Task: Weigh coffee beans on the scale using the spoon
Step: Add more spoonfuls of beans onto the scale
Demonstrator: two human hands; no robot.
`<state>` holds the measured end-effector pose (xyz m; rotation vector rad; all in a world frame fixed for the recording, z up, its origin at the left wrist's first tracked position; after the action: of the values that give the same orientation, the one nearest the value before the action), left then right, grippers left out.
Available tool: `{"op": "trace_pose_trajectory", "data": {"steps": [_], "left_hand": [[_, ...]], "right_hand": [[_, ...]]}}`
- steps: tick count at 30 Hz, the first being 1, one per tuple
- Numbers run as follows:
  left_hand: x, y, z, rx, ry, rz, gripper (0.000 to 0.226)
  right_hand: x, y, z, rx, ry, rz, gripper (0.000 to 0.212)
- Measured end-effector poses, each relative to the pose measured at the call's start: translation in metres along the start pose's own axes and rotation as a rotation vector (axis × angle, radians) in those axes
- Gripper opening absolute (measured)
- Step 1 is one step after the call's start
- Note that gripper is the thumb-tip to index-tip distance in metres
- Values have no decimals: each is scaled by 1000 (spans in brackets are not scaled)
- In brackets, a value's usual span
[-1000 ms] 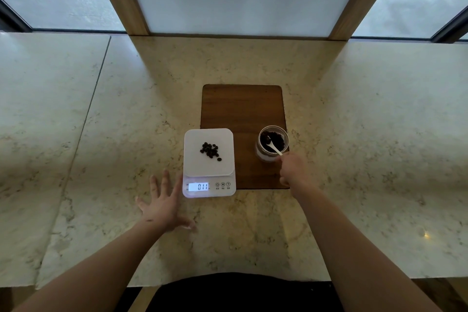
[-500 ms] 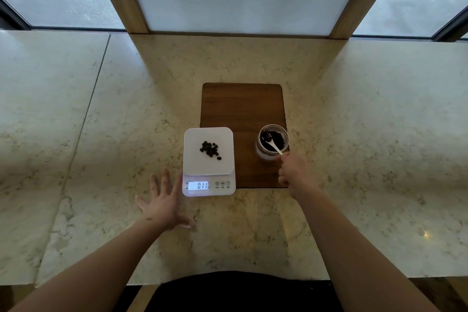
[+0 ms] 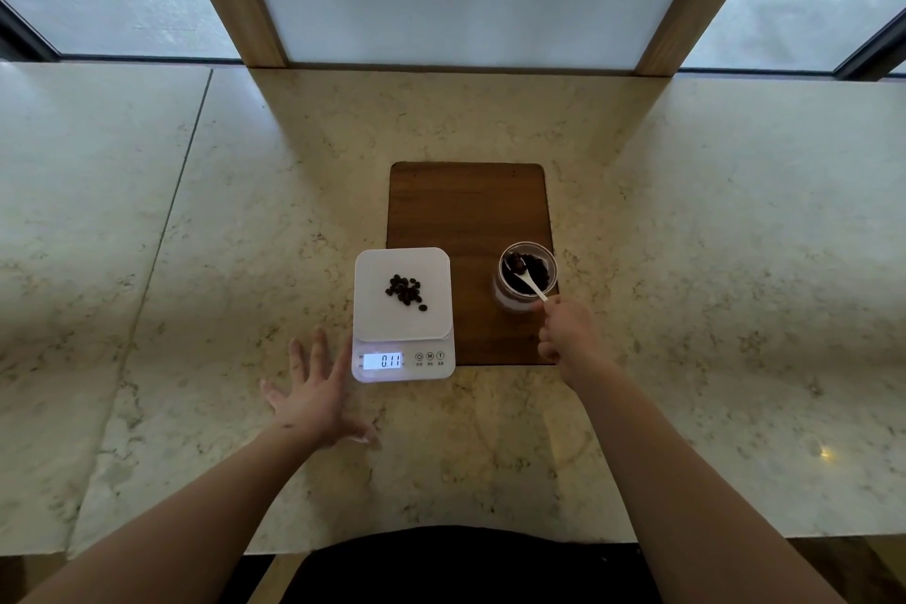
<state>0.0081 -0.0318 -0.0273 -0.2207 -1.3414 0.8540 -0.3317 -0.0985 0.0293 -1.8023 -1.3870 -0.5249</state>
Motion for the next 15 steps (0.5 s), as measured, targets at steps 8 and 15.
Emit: {"op": "trace_pose_trajectory", "data": {"steps": [8,15], "left_hand": [[0,0,-1,4,10,11,160],[2,-1,2,0,14,12,160]], "right_hand": [[3,-4,-2,-40,9,-15,35],[7,-8,-2,-70,27,-27,33]]}}
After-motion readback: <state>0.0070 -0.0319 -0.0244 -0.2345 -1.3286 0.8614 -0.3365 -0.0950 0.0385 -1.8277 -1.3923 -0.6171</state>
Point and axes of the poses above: each hand's wrist, its own x-axis away from the middle knuckle, its own y-axis out of the palm, z = x × y, the point moved 2 cm from there along -x, towards the middle knuckle, and after that the axes turned 13 degrees about x, right-handed, at the moved point
